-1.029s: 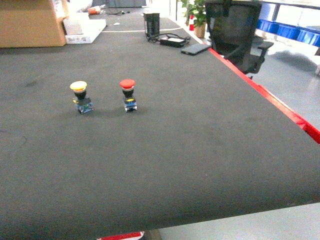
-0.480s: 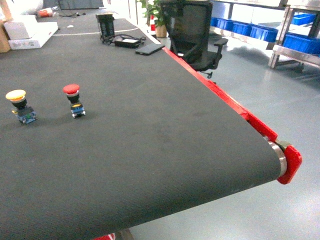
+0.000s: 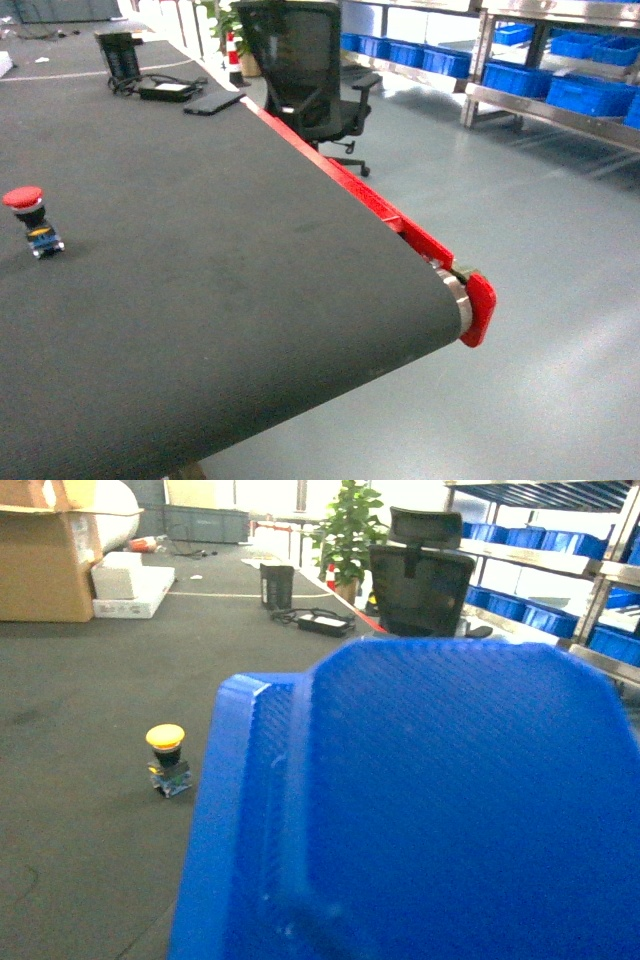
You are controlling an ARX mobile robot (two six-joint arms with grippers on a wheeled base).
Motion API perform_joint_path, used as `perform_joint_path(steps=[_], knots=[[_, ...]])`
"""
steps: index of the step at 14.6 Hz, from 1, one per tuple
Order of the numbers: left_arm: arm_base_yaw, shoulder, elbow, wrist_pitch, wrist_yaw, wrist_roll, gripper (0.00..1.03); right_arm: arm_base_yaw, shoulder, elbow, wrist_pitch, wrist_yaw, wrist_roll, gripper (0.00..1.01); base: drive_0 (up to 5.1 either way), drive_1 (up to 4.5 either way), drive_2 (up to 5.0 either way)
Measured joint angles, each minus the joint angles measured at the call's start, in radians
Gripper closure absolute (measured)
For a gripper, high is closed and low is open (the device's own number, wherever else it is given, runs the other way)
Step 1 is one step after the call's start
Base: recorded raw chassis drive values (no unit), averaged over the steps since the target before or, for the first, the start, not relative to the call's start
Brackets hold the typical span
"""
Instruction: Pick blue part to blue bin on bottom shelf
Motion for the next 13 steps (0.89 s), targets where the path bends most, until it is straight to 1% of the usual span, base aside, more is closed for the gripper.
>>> perform_joint_path(steps=[13], knots=[[0.0,0.0,0.0,0.0,0.0,0.0,0.59,0.0,0.0,0.0,0.0,0.0,0.0,0.03,-1.6,-1.62,-1.6]])
